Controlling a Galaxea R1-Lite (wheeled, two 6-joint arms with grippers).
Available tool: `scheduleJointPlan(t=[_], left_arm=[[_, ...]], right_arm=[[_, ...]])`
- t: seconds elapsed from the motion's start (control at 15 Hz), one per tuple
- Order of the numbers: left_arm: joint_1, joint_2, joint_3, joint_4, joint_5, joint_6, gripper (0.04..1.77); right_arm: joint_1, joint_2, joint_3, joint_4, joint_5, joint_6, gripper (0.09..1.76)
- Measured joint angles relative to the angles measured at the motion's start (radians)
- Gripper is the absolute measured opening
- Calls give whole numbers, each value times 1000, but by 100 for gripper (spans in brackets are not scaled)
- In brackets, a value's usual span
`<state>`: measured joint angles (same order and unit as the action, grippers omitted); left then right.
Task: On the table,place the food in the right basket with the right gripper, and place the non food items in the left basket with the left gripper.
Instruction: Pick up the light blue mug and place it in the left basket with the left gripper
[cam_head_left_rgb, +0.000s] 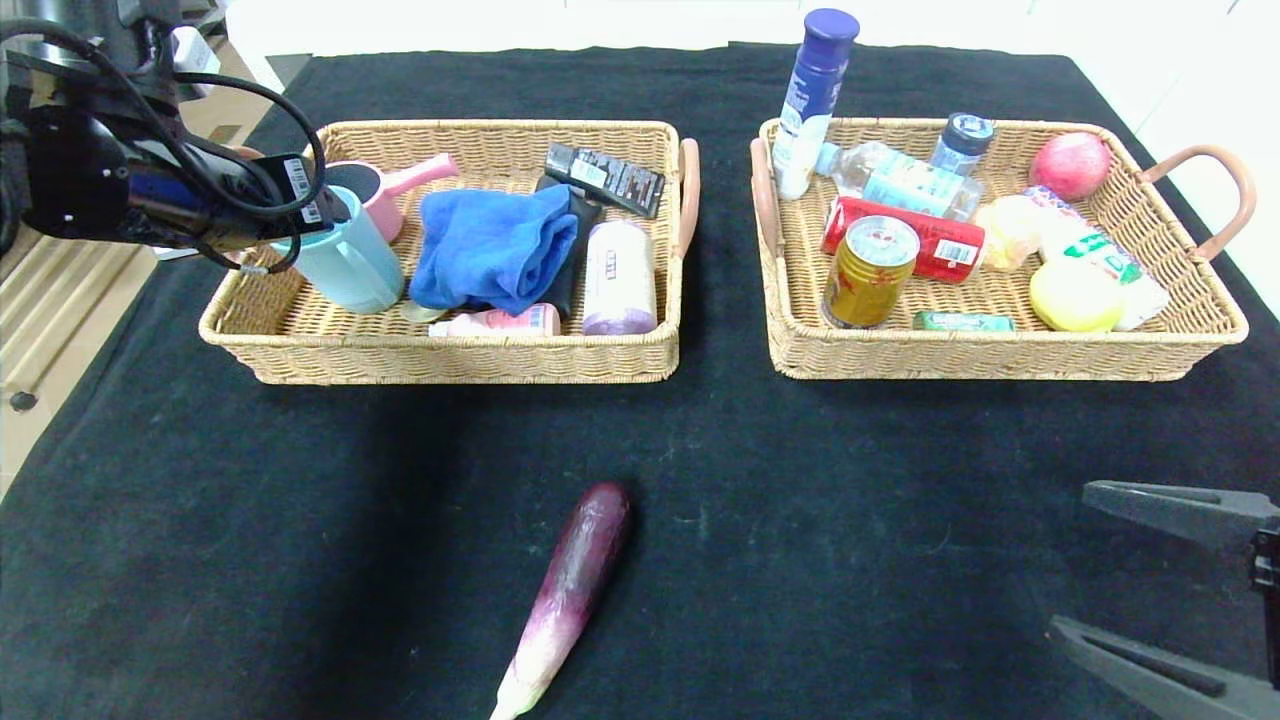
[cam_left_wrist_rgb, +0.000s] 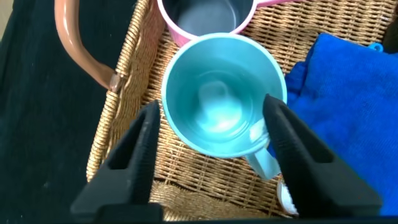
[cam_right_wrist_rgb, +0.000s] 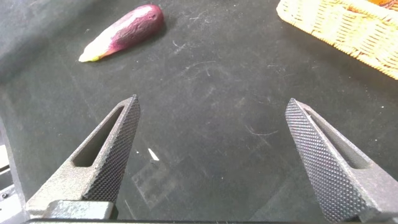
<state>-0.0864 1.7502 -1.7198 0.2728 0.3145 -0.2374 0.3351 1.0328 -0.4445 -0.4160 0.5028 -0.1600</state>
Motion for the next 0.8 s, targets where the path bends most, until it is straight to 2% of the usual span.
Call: scheduleJointPlan(t=[0.13,0.47,0.8], left_arm=[[-7,-5,4,1,1,4,134],[-76,-79,56,23,2,49,151],[-219,-236,176,213,-7,50,161]], right_arm=[[0,0,0,0,0,0,171],[-4,-1,-3,0,0,0,171],[-4,-3,-2,0,0,0,171]])
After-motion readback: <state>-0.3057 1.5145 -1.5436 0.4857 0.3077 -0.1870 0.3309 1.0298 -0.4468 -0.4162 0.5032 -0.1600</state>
